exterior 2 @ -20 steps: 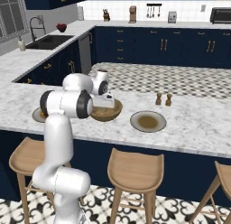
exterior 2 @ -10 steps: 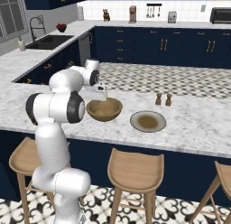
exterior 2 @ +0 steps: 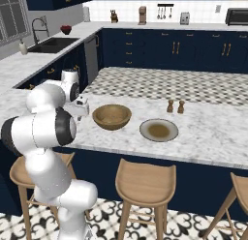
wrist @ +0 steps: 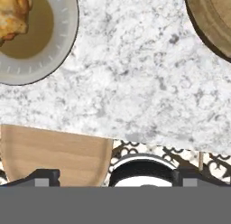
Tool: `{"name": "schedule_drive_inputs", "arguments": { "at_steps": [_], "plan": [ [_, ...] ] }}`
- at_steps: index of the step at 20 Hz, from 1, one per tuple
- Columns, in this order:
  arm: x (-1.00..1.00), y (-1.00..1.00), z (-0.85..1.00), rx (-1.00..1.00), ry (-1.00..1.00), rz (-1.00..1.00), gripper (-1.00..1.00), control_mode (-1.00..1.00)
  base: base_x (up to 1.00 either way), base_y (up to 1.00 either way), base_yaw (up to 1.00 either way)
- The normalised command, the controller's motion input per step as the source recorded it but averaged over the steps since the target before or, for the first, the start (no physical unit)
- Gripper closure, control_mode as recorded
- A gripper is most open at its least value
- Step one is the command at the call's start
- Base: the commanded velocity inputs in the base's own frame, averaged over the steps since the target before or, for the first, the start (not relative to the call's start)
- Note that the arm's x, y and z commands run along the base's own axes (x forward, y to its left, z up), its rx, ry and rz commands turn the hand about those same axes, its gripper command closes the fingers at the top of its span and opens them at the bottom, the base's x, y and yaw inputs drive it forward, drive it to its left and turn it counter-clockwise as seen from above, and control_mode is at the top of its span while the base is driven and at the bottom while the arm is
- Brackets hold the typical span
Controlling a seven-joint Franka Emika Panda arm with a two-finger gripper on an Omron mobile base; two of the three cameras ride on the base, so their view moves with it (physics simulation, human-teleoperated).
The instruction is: Pick the chicken drumstick and garlic from their plates and place them in the bowl. Then put the bowl in the fridge.
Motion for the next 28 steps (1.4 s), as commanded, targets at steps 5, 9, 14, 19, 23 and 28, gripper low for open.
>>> {"name": "schedule_drive_inputs", "arguments": {
  "at_steps": [5, 9, 14, 19, 23, 28],
  "plan": [
    [0.23, 0.9, 0.25, 0.05, 0.03, -0.1, -1.0, -1.0, 0.0, 0.0, 0.0],
    [0.19, 1.0, -0.06, 0.02, 0.01, -0.13, -1.0, -1.0, 0.0, 0.0, 0.0],
    [0.38, 0.67, -0.24, 0.01, 0.0, -0.14, -1.0, -1.0, 0.0, 0.0, 0.0],
    [0.37, 0.33, -0.47, 0.0, -0.01, -0.16, -1.0, -1.0, 0.0, 0.0, 0.0],
    [0.54, 0.19, -0.3, 0.0, 0.0, -0.18, -1.0, -1.0, 0.0, 0.0, 0.0],
    [0.55, 0.09, -0.07, 0.0, 0.0, -0.14, -1.0, -1.0, 0.0, 0.0, 0.0]
  ]
}}
